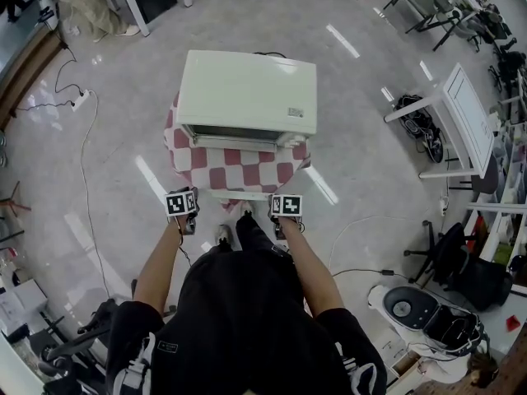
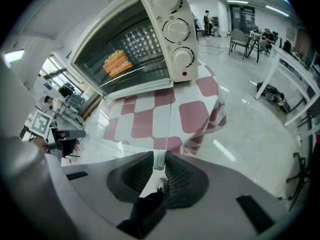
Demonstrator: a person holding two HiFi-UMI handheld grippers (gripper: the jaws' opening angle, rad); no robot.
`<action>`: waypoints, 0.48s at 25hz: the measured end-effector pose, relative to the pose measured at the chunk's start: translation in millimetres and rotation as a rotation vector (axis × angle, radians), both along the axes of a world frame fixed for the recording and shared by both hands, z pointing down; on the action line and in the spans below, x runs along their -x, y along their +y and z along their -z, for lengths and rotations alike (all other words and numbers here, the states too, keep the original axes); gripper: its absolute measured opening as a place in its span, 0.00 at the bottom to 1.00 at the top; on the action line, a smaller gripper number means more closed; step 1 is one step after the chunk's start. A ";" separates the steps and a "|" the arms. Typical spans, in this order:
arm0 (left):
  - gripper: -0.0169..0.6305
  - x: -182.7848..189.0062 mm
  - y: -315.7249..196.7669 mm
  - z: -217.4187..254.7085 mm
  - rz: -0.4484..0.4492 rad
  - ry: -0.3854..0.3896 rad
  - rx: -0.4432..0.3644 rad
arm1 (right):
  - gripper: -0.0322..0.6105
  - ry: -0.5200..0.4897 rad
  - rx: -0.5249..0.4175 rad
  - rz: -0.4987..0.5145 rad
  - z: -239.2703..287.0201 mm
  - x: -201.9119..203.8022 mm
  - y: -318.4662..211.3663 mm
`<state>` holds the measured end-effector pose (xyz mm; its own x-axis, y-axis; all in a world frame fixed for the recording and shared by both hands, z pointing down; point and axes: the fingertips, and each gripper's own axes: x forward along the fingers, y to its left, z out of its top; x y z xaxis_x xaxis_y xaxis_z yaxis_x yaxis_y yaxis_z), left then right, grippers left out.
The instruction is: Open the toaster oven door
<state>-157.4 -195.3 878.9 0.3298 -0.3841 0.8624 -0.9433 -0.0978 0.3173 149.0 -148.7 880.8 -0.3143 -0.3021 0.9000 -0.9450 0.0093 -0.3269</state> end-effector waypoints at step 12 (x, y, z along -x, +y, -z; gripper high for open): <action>0.18 5.4 2.4 8.9 0.008 -0.008 -0.021 | 0.20 0.115 -0.072 0.101 17.6 -4.0 -1.9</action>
